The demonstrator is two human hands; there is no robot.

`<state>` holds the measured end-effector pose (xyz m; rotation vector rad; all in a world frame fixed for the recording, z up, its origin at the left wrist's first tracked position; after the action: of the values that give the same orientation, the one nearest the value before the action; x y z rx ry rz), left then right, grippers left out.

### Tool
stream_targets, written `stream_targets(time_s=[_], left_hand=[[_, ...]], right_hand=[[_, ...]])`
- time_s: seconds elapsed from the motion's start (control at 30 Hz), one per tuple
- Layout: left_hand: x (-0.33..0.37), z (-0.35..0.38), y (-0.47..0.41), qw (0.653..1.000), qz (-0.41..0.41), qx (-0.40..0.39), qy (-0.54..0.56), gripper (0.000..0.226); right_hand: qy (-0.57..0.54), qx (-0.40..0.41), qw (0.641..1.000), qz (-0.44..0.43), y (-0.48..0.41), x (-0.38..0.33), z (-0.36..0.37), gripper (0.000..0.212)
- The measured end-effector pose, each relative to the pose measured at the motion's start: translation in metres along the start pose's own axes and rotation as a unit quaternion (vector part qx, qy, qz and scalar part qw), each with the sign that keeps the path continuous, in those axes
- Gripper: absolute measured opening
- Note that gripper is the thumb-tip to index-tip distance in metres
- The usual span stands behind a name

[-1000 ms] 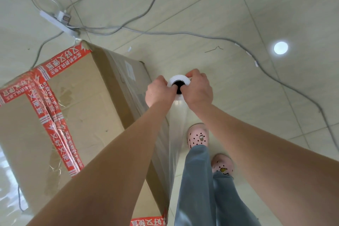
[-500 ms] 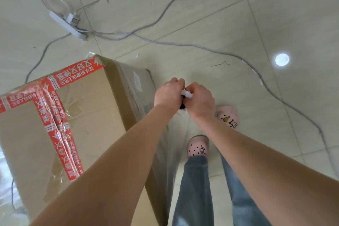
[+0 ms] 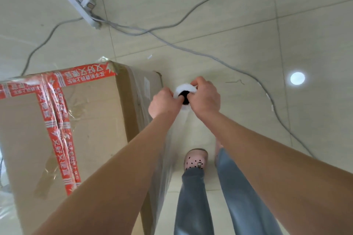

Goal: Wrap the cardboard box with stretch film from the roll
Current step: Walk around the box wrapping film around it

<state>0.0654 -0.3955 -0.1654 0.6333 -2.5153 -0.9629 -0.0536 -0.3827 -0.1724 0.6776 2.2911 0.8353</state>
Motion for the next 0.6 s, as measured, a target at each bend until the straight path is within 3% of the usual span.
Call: stream_targets(time_s=[0.1, 0.2, 0.27, 0.37, 0.43, 0.6], left_hand=[[0.018, -0.002, -0.006, 0.993, 0.095, -0.011, -0.076, 0.030], [0.042, -0.002, -0.011, 0.962, 0.226, -0.018, -0.150, 0.030], [0.053, -0.001, -0.015, 0.948, 0.257, -0.029, -0.184, 0.027], [0.059, -0.003, -0.021, 0.953, 0.249, -0.035, -0.169, 0.022], [0.056, -0.008, -0.026, 0.971, 0.212, -0.016, -0.109, 0.017], [0.034, -0.030, -0.041, 0.993, 0.022, 0.053, 0.104, 0.018]], right_hand=[[0.022, -0.003, 1.000, -0.016, -0.007, -0.003, -0.005, 0.025], [0.045, -0.006, 0.999, -0.022, -0.012, -0.003, -0.009, 0.022], [0.044, -0.013, 0.999, -0.027, -0.016, -0.003, -0.013, 0.019], [0.022, -0.017, 0.999, -0.020, -0.024, -0.001, -0.017, 0.015], [0.015, -0.025, 1.000, -0.003, -0.027, -0.003, -0.017, 0.023], [-0.064, -0.048, 0.997, 0.014, -0.042, -0.029, -0.011, 0.038]])
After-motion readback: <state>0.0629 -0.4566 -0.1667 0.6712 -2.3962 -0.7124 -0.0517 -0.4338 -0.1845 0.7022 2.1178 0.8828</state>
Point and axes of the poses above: each hand's wrist, its own y-axis away from the middle knuckle, its own z-axis out of the palm, x = y × z, the point moved 3 cm from there along -y, towards the middle knuckle, and after that the axes turned 10 degrees about y, right-handed, at the moved point
